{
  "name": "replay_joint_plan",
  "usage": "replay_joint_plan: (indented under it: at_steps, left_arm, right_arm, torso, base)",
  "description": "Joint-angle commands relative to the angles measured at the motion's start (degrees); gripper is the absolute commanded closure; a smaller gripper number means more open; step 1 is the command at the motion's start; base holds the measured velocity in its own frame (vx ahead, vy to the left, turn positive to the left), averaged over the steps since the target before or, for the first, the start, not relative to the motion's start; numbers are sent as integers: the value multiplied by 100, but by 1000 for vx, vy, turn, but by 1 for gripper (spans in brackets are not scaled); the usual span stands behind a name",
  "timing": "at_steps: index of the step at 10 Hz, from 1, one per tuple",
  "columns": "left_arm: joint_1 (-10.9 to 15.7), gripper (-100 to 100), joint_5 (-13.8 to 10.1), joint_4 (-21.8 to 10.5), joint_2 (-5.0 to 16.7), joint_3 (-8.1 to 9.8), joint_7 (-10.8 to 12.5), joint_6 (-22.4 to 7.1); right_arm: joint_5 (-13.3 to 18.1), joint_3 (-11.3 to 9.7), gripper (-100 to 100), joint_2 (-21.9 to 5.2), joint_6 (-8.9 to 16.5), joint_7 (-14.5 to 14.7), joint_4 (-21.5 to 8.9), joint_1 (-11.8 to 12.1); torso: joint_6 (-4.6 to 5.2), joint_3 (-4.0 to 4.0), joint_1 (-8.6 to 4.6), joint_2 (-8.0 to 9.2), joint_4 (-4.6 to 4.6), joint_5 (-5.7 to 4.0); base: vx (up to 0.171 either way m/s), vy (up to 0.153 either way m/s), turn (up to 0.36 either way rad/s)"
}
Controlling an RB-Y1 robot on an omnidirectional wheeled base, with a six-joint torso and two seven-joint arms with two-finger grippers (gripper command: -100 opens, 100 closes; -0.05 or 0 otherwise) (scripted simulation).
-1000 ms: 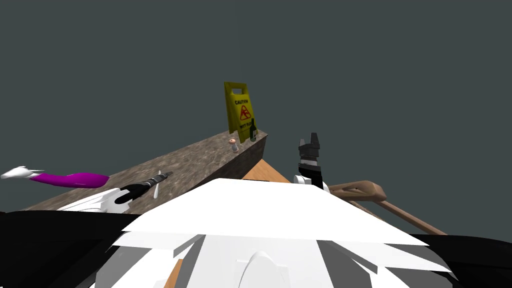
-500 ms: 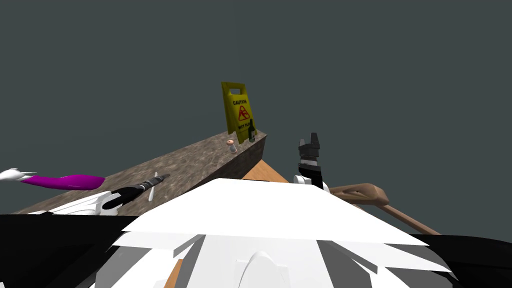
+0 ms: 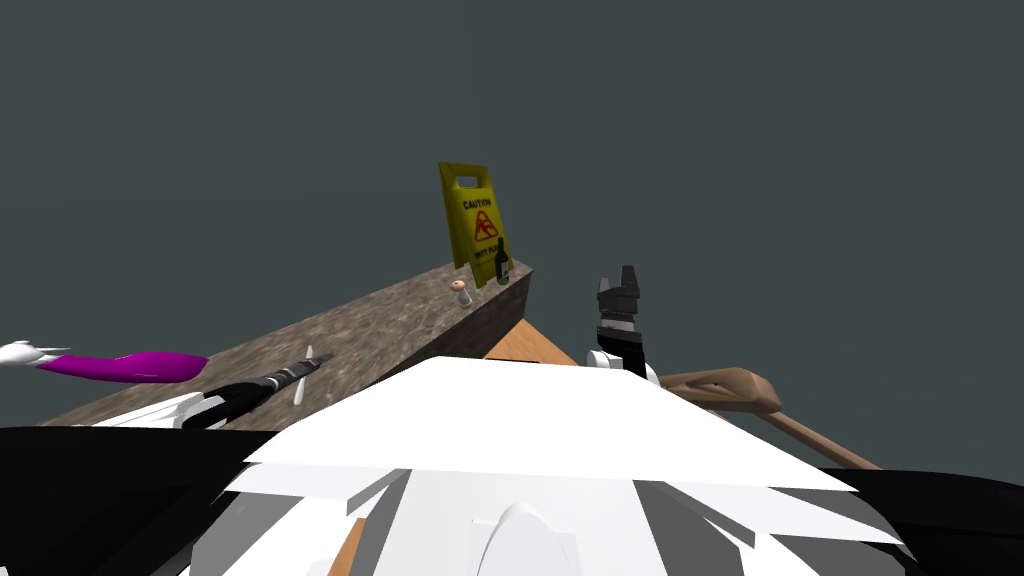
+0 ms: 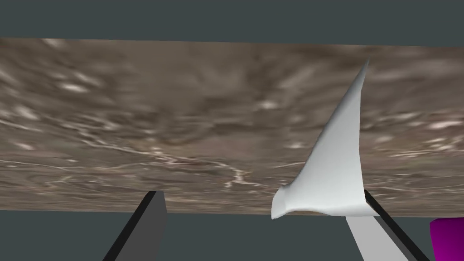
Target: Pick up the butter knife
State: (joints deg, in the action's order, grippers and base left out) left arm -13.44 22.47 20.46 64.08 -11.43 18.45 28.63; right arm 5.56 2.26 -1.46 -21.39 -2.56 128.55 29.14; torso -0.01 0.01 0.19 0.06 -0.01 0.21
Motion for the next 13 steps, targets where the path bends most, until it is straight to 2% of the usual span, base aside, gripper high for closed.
replay_joint_plan:
  at_steps: [1, 2, 3, 7, 8, 9, 11, 12, 13]
  left_arm:
    - [56, -100, 13, -166, 10, -17, 6, 41]
    - [-14, -100, -2, -31, 13, -2, 18, -21]
    - [-14, 100, -2, -36, 15, -3, 22, -22]
    - [-15, 100, -1, -37, 18, -3, 19, -24]
    - [-16, 0, -2, -38, 17, -2, 21, -26]
    - [-214, 100, -288, 248, -31, 154, -265, -313]
    - [-214, 100, -326, 578, -31, 154, -305, -606]
    - [-484, 100, -608, 869, -72, 325, -553, -826]
    - [-484, 100, -665, 1074, -72, 325, -616, -1010]
  right_arm:
    - [0, 0, 0, 0, 0, 0, 0, 0]
    - [0, 0, 0, 0, 0, 0, 0, 0]
    - [0, 0, 0, 0, 0, 0, 0, 0]
    - [0, 0, 0, 0, 0, 0, 0, 0]
    - [0, 0, 0, 0, 0, 0, 0, 0]
    - [0, 0, 0, 0, 0, 0, 0, 0]
    - [0, 0, 0, -1, 0, 0, 0, -1]
    - [0, 0, 0, 0, 0, 0, 0, -1]
    - [0, 0, 0, -1, 0, 0, 0, -1]
  torso:
    - [0, 0, 0, 0, 0, 0]
    - [1, 0, 0, -1, 0, 0]
    - [1, -1, -1, -2, 0, 0]
    - [3, -1, 1, -2, 0, 3]
    - [4, -1, 0, -2, 0, 3]
    - [4, -1, 0, -2, 0, 3]
    - [5, 10, 27, 16, 5, 6]
    - [6, 9, 19, 14, 5, 5]
    - [-1, 14, 27, 26, 5, 3]
  base:
    - [0, 0, 0]
    - [0, 0, 0]
    - [0, 0, 0]
    - [0, 1, 5]
    - [0, 0, 0]
    - [-37, 60, -26]
    - [-50, 59, -11]
    - [-75, 71, -32]
    - [-70, 74, -8]
